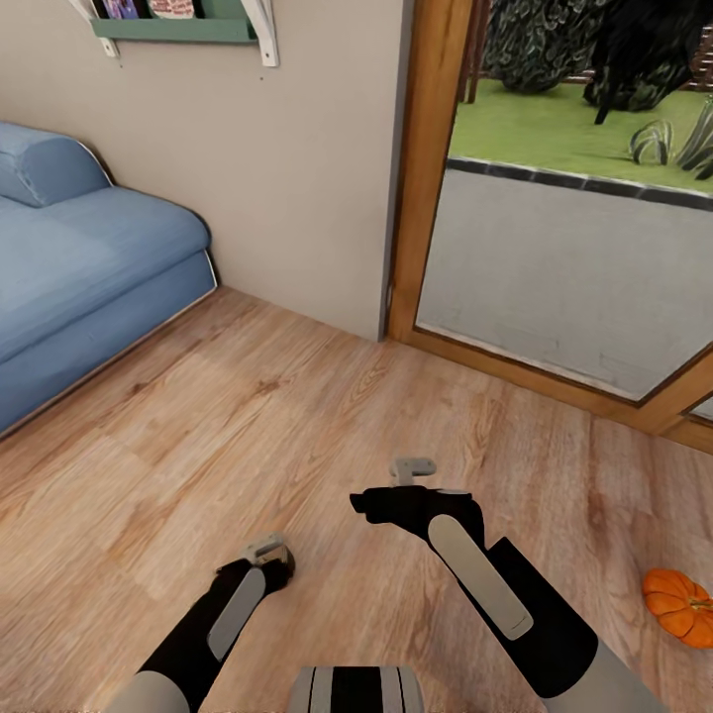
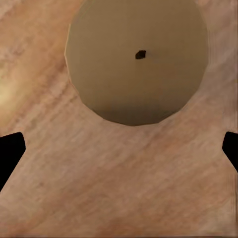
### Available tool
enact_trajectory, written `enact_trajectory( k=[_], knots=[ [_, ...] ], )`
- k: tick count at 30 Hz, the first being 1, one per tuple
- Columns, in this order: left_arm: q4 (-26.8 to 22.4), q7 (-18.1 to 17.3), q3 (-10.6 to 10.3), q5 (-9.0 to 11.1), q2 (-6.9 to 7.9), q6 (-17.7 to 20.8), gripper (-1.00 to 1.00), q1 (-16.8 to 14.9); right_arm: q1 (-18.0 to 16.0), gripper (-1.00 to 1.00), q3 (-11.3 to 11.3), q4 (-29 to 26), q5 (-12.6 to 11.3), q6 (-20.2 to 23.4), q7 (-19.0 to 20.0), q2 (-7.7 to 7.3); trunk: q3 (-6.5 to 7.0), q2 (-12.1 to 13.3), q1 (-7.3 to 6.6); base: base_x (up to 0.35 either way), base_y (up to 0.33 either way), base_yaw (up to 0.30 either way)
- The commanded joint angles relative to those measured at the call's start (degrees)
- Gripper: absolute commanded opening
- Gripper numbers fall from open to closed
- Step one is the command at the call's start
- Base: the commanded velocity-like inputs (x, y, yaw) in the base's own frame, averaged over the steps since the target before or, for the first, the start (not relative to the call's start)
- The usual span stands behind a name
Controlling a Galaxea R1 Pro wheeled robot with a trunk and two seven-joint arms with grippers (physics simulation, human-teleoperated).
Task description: Place each of the two pumpkins and all three candles from the living room inside a cabinet in the living room (use any cabinet), then make sure every cabinet is closed, and position the cauldron so it is next to a table in the living room.
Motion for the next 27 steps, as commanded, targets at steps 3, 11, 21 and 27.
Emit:
enact_trajectory(
  k=[3,11,21,27],
  knots=[
    [-0.1,-0.6,-1.66,0.52,-0.03,0.04,1.0,-0.02,-0.06,1.0,0.11,-0.05,-0.53,0.02,-0.59,-0.04,-0.04,-0.02,-0.01,0.0,0.0,0.0],
    [-0.2,-0.77,-2.13,0.35,-0.75,-0.03,1.0,-0.02,-0.06,1.0,0.11,-0.05,-0.53,0.02,-0.59,-0.04,-0.04,-0.02,-0.01,0.0,0.0,0.0],
    [-0.13,-0.41,-1.76,0.52,-0.77,-0.05,1.0,-0.02,-0.06,1.0,0.11,-0.05,-0.53,0.02,-0.59,-0.04,-0.04,-0.02,-0.01,0.061,0.0,0.0],
    [-0.12,-0.35,-1.69,0.74,-0.72,-0.05,1.0,-0.02,-0.06,1.0,0.13,-0.06,-0.53,0.09,-0.59,-0.04,-0.04,-0.02,-0.01,0.054,0.0,0.0]
  ],
)
